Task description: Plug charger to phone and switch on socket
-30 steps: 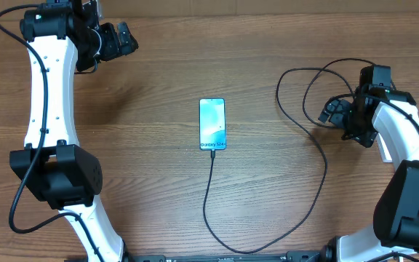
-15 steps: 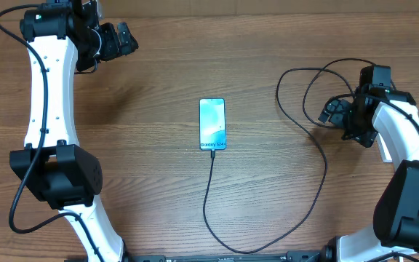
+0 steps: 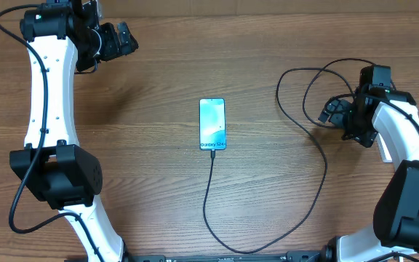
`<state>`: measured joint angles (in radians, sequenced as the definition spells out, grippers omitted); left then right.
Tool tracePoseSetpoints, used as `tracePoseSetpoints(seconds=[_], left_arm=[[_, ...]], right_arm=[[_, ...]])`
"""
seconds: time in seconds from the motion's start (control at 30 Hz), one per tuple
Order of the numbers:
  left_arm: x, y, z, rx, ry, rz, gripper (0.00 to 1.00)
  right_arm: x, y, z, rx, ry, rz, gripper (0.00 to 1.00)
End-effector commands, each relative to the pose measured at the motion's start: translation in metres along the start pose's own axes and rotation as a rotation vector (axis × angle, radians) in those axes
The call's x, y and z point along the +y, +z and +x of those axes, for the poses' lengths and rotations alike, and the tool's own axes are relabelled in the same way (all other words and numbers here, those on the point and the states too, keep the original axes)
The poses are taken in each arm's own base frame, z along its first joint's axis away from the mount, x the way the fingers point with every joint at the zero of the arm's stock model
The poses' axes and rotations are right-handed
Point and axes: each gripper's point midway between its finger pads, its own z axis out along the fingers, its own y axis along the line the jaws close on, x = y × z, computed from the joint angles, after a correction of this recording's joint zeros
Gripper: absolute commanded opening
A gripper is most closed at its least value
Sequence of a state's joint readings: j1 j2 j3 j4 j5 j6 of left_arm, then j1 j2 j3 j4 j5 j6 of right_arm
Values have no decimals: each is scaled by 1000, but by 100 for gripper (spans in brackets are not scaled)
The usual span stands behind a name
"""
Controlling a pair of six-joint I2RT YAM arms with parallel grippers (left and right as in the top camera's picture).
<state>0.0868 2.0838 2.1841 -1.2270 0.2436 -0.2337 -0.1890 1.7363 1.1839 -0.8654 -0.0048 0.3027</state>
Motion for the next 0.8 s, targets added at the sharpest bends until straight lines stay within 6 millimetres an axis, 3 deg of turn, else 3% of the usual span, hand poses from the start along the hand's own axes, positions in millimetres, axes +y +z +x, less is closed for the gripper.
tracePoseSetpoints(seconds=[0.0, 0.77], left_arm=[[-5, -7, -3, -17, 1, 14, 100], [-2, 1, -1, 0, -4, 9, 100]], right_arm=[[4, -10, -2, -27, 2, -21, 100], [4, -10, -2, -27, 2, -21, 100]])
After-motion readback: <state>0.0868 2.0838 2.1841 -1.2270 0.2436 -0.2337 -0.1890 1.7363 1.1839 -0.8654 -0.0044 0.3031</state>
